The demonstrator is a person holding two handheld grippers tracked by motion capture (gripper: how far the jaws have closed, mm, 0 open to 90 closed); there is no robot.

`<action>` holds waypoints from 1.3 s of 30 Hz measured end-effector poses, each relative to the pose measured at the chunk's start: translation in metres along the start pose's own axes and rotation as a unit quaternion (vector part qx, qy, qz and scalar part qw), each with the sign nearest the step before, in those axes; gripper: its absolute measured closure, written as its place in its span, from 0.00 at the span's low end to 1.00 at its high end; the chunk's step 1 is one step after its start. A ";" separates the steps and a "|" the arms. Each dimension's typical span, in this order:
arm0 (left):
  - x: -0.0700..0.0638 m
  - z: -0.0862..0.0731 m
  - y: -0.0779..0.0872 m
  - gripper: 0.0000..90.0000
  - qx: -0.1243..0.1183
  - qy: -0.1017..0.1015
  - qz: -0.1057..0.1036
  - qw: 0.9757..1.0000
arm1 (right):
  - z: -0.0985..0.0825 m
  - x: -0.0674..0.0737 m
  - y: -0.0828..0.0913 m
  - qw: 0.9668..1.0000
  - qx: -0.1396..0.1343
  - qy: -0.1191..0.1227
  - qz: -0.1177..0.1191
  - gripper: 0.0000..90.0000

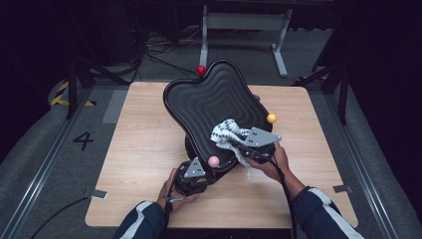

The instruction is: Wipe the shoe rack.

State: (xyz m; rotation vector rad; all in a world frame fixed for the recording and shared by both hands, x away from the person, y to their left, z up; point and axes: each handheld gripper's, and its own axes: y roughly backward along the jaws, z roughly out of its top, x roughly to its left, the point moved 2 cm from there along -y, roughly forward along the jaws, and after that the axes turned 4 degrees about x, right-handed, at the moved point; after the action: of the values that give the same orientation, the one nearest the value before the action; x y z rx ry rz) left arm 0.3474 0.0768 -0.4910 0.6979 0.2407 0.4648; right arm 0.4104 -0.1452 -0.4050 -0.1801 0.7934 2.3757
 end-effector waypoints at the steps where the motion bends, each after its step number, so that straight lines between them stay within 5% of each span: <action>1: 0.000 0.000 0.000 0.80 0.000 0.000 0.000 1.000 | -0.001 -0.003 0.000 1.000 0.000 -0.004 -0.004 0.85; 23: 0.001 0.000 0.000 0.81 0.001 0.002 -0.001 1.000 | -0.029 -0.064 0.007 0.993 0.041 -0.062 -0.089 0.85; 32: 0.002 0.000 0.000 0.80 -0.001 0.004 -0.004 1.000 | -0.027 -0.056 0.007 0.994 0.045 -0.054 -0.088 0.86; 39: 0.001 0.000 0.000 0.80 0.001 0.003 -0.003 1.000 | -0.018 -0.039 0.005 0.996 0.036 -0.041 -0.064 0.86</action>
State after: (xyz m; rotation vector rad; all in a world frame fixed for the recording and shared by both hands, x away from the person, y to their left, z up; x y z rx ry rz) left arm 0.3485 0.0777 -0.4910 0.6985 0.2485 0.4608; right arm 0.4377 -0.1791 -0.4049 -0.1004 0.8033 2.2159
